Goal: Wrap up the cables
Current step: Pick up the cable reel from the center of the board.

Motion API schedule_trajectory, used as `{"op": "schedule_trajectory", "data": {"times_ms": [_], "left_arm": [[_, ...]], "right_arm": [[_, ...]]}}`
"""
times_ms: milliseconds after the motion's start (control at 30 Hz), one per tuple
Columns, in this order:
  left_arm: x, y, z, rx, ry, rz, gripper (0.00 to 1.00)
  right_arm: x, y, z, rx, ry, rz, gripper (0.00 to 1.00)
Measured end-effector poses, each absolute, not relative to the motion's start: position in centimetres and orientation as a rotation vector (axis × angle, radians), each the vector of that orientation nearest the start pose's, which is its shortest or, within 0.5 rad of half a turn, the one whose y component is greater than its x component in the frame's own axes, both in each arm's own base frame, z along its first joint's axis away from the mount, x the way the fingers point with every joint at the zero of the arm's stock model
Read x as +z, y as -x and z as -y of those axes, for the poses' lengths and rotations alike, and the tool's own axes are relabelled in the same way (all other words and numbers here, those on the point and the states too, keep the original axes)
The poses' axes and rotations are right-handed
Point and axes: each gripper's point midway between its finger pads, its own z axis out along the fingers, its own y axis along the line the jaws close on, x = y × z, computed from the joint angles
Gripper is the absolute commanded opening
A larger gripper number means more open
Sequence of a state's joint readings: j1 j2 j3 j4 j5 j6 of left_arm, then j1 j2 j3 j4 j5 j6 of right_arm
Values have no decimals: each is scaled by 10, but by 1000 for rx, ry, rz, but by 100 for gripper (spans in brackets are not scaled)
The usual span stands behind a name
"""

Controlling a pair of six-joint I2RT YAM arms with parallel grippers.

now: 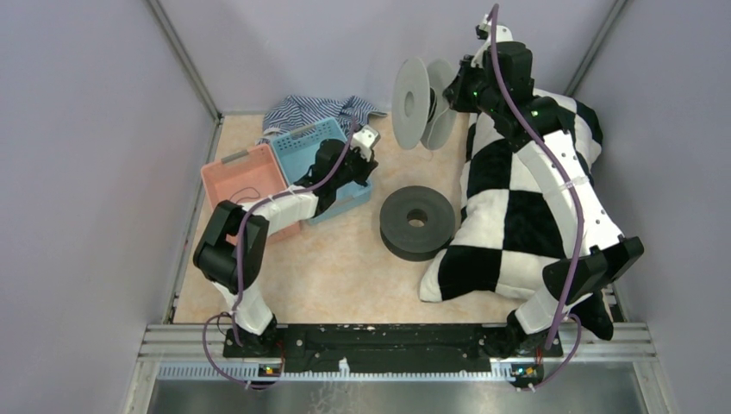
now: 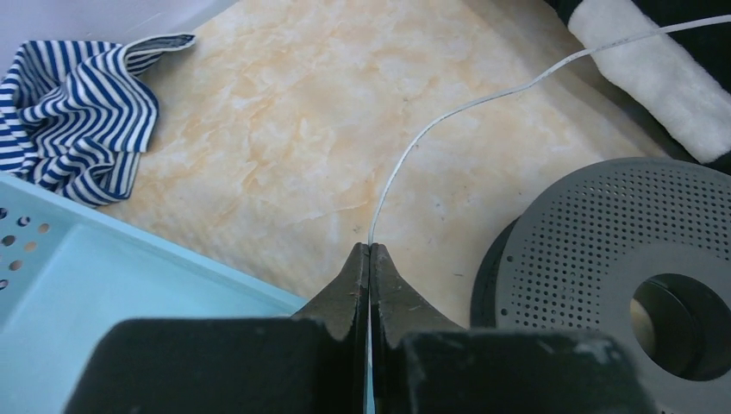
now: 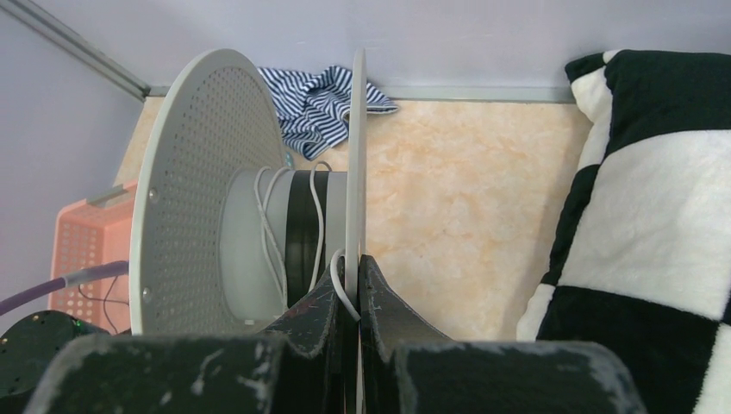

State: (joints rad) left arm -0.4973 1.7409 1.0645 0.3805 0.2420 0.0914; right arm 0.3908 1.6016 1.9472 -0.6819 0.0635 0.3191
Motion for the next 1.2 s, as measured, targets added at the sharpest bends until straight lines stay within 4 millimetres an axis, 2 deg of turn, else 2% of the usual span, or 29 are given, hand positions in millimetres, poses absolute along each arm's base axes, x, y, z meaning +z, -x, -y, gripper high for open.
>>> {"op": "schedule_trajectory", "data": {"times_ms": [267, 467, 500, 533, 600, 633, 667, 700, 933, 1067, 1133, 1200], "left_arm": [[169, -446, 265, -420, -642, -1762, 0], [193, -453, 252, -358, -576, -1762, 0], [197, -453, 251, -357, -574, -1757, 3], [200, -452, 251, -358, -579, -1751, 19], [203, -449, 251, -360, -608, -1739, 38], [203, -448, 252, -368, -626, -1735, 61], [201, -446, 254, -373, -647, -1735, 69], [198, -445, 254, -373, -666, -1740, 72], [174, -441, 264, -428, -719, -1810, 74], [170, -437, 266, -444, -749, -1816, 73], [168, -435, 267, -451, -768, -1819, 71], [168, -435, 268, -450, -771, -1823, 64]], "right_arm": [[405, -418, -183, 473, 34, -1918, 0], [420, -408, -180, 489, 32, -1882, 0], [424, -406, -179, 490, 31, -1874, 0], [426, -404, -178, 492, 31, -1868, 0], [431, -401, -176, 495, 30, -1854, 0], [434, -400, -176, 497, 29, -1847, 0], [436, -399, -175, 498, 29, -1841, 0], [437, -398, -175, 499, 28, -1834, 0], [424, -398, -174, 489, 26, -1858, 0], [423, -398, -173, 488, 25, -1860, 0], [424, -398, -173, 489, 25, -1857, 0], [423, -399, -172, 487, 22, -1858, 0]]}}
